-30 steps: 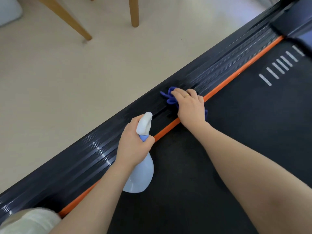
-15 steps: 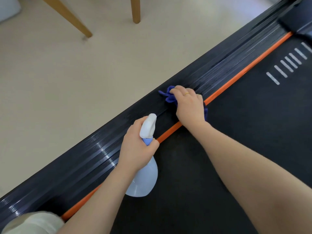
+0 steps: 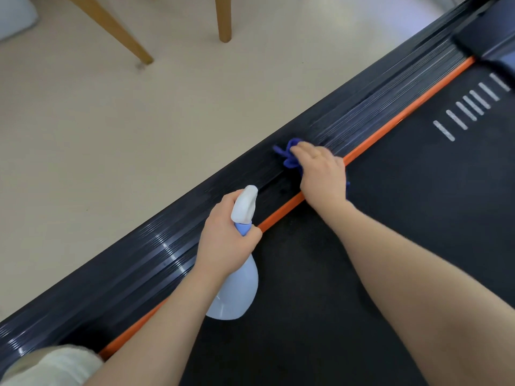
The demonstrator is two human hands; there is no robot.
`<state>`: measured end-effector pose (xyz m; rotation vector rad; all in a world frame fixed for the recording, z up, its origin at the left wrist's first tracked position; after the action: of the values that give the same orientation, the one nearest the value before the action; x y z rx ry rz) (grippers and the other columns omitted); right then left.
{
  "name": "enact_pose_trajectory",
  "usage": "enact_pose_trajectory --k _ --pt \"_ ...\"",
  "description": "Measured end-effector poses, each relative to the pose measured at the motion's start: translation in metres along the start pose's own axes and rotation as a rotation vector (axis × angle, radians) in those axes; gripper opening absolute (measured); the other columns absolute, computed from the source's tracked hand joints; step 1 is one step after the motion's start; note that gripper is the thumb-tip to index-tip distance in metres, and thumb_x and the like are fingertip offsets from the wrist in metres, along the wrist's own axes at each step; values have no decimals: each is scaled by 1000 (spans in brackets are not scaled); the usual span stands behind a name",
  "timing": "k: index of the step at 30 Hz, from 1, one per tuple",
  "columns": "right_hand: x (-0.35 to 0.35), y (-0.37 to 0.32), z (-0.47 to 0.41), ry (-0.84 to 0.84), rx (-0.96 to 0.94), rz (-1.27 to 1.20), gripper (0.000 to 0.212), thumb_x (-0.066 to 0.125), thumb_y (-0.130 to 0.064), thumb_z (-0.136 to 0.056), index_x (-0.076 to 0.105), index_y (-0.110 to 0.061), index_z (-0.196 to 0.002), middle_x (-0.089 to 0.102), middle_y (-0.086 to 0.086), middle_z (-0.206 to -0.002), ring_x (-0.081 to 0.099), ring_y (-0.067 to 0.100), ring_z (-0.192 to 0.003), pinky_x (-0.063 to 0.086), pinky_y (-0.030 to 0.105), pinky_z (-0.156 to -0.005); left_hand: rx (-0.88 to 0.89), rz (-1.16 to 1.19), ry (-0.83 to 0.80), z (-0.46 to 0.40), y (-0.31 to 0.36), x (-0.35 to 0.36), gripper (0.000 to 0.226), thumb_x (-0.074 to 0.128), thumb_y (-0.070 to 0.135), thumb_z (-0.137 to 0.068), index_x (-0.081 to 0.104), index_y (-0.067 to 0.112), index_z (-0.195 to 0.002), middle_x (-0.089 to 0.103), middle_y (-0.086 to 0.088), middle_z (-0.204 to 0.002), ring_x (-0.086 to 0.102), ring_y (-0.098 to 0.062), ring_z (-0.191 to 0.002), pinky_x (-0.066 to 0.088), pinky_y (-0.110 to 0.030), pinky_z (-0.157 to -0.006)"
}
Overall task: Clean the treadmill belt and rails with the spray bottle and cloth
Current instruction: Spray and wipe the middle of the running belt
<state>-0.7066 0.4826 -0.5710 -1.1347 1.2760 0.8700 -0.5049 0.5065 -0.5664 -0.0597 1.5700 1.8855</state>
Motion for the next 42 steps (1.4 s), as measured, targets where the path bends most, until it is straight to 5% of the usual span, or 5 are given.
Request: enact_pose_trajectory --k 5,13,25,32,42 --pt "-4 29 -9 -68 174 0 50 51 -1 -85 46 -18 -132 47 -2 -136 43 26 -120 32 38 -91 23 -14 -33 1 4 6 58 64 3 -76 46 28 -126 51 17 -101 52 -14 -98 43 -21 -74" --pt "8 -65 85 -278 -255 -112 56 66 2 -73 57 -16 -125 53 0 -135 48 28 -119 37 39 -91 -76 12 -79 13 0 14 54 60 0 -80 39 27 -122 48 20 -100 52 -1 -88 41 -13 -68" --pt "-48 179 275 -141 703 -372 43 43 2 -86 60 -13 -122 61 9 -122 52 34 -111 42 43 -94 -40 -457 -660 102 -13 106 41 57 15 -85 40 30 -120 59 3 -98 58 -18 -85 49 -39 -74" --pt "-61 188 350 -54 892 -521 42 40 2 -89 58 -12 -123 60 7 -123 51 25 -113 33 20 -87 58 -596 -988 158 0 166 51 60 14 -83 42 29 -129 57 6 -113 56 -11 -97 45 -25 -77" --pt "-56 171 438 -15 1102 -530 40 40 -3 -92 56 -16 -126 56 5 -128 51 27 -115 41 41 -98 130 -437 -1005 172 40 216 46 61 12 -87 45 23 -129 58 2 -113 56 -15 -105 44 -23 -81"
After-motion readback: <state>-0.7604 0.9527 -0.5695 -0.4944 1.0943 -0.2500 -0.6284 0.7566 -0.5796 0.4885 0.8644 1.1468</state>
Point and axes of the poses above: each hand's wrist, its own z-axis away from the middle knuckle, its own x-axis out of the palm, y = z × x, the point moved 10 cm from there along -z, towards the middle knuckle
